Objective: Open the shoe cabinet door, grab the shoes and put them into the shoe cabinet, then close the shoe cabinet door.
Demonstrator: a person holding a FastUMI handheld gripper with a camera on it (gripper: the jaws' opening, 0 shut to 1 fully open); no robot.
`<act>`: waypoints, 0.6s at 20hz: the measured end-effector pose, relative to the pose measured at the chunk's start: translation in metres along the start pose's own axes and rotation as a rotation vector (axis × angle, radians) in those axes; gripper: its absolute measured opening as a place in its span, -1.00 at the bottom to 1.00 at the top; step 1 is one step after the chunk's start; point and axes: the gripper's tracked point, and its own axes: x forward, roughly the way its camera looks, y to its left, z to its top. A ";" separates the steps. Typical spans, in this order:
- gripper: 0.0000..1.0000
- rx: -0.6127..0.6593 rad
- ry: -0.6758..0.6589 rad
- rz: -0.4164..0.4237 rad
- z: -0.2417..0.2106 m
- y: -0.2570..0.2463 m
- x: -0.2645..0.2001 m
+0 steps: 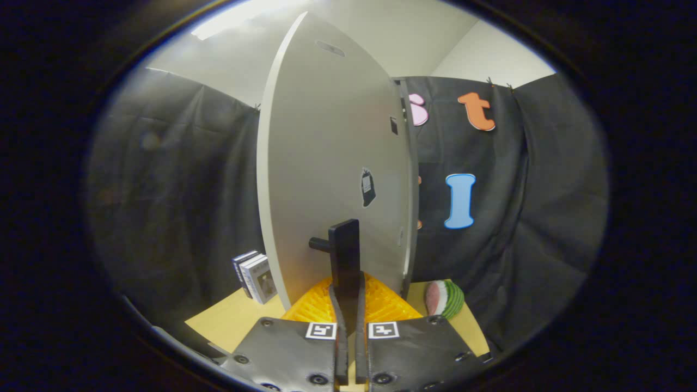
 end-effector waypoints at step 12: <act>-0.89 -0.034 -0.026 -0.055 0.002 -0.066 -0.010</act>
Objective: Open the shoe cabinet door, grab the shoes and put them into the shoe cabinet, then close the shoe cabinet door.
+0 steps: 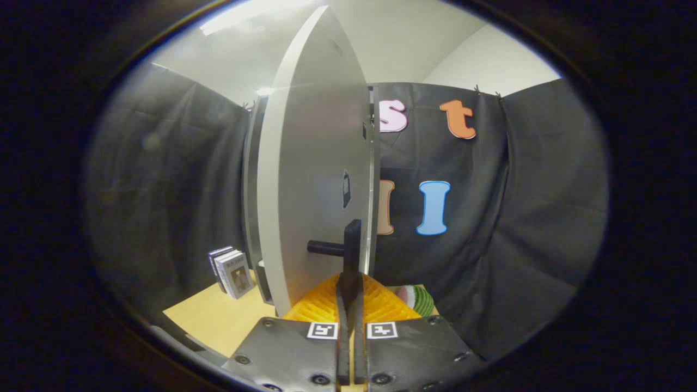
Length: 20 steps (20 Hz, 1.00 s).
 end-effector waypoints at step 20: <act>-0.93 0.027 -0.031 -0.032 0.000 -0.051 -0.032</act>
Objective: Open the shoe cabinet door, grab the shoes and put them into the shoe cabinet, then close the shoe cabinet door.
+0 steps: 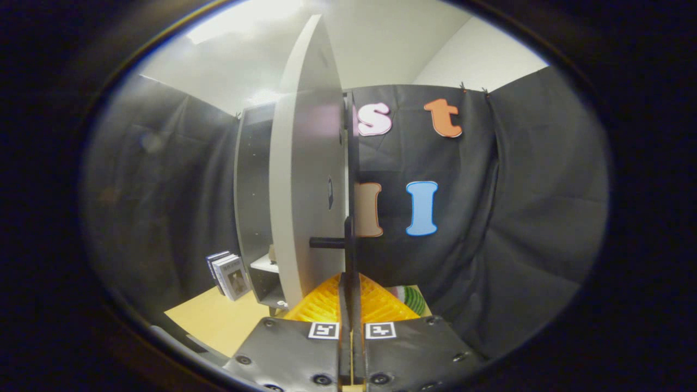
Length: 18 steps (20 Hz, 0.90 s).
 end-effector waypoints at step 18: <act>-0.94 0.015 -0.033 -0.185 -0.053 0.172 -0.040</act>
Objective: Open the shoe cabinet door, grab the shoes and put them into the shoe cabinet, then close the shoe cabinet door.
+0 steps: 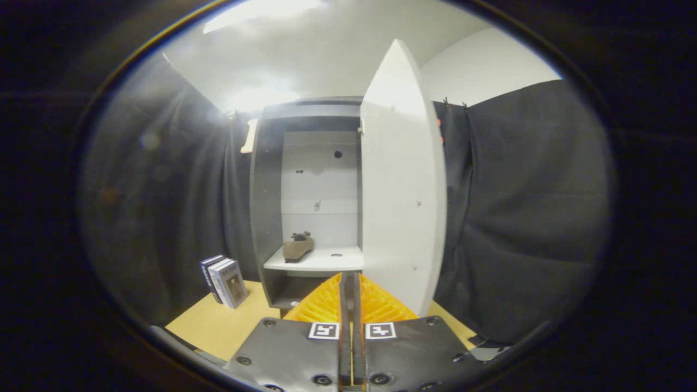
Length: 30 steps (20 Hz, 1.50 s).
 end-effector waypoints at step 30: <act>0.75 0.028 0.519 0.104 -0.419 0.097 0.092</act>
